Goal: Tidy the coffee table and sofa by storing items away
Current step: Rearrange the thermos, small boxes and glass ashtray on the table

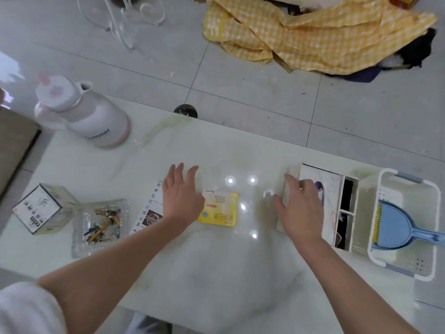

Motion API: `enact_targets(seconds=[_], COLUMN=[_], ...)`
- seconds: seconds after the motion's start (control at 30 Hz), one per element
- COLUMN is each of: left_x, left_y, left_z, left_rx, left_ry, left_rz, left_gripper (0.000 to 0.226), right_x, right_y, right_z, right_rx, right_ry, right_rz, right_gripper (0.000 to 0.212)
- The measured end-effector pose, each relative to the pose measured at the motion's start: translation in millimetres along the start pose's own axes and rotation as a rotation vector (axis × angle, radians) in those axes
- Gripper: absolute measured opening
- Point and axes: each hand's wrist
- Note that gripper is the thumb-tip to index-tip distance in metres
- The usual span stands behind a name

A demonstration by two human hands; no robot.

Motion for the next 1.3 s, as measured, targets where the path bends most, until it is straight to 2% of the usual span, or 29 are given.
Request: enact_targets(seconds=[0.03, 0.07, 0.13, 0.2, 0.27, 0.37, 0.5, 0.57, 0.67, 0.73, 0.83, 0.9, 0.93, 0.97, 1.03, 1.1, 1.17, 1.3], left_x=[15, 30, 52, 74, 85, 82, 60, 49, 48, 64, 105, 141, 160, 177, 207, 227, 234, 237], left_y=[-4, -7, -6, 0, 4, 2, -5, -10, -20, -36, -87, -131, -154, -176, -209, -222, -224, -228], left_z=[-3, -6, -4, -2, -3, -19, -66, -88, -97, -94, -98, -112, -123, -136, -166, -192, -204, -213], left_rx=[0.036, 0.094, 0.232, 0.305, 0.307, 0.264, 0.264, 0.313, 0.362, 0.245, -0.187, -0.533, -0.651, -0.704, -0.615, -0.357, -0.106, -0.022], left_ry=[-0.103, -0.203, -0.342, -0.39, -0.36, -0.32, -0.245, -0.171, -0.015, 0.075, 0.179, 0.199, 0.161, 0.099, -0.077, -0.204, -0.255, -0.244], left_rz=[-0.054, -0.11, -0.195, -0.182, -0.12, 0.019, 0.178, 0.235, 0.278, 0.295, 0.455, 0.536, 0.533, 0.517, 0.476, 0.403, 0.346, 0.261], left_gripper=[0.091, 0.104, 0.123, 0.126, 0.123, 0.12, 0.12, 0.12, 0.106, 0.086, 0.062, 0.057, 0.06, 0.065, 0.075, 0.076, 0.066, 0.042], right_x=[18, 37, 64, 85, 97, 112, 115, 112, 117, 135, 184, 214, 226, 236, 245, 240, 226, 208], right_y=[5, 15, 39, 66, 83, 99, 100, 95, 94, 93, 89, 93, 97, 102, 108, 112, 112, 122], right_z=[2, 3, 8, 7, 5, -10, -55, -83, -108, -106, -91, -82, -81, -81, -85, -91, -97, -106], right_rx=[0.059, 0.186, 0.505, 0.632, 0.636, 0.573, 0.415, 0.393, 0.397, 0.288, 0.176, 0.208, 0.245, 0.296, 0.373, 0.356, 0.358, 0.426], right_ry=[-0.092, -0.147, -0.111, -0.071, -0.071, -0.074, 0.065, 0.097, 0.113, 0.066, -0.019, -0.072, -0.047, 0.035, 0.266, 0.412, 0.463, 0.403], right_rz=[-0.011, -0.043, -0.069, -0.096, -0.126, -0.124, -0.146, -0.095, 0.038, 0.036, -0.223, -0.216, -0.16, -0.105, -0.099, -0.161, -0.178, -0.212], right_gripper=[0.065, 0.075, 0.1, 0.113, 0.111, 0.091, 0.077, 0.068, 0.073, 0.081, 0.068, 0.061, 0.066, 0.076, 0.098, 0.115, 0.124, 0.122])
Point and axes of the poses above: each hand's wrist, its own z-axis away from the middle knuckle, its own y-axis out of the palm, x = y × z, and after that the axes turned 11 degrees about -y, right-handed
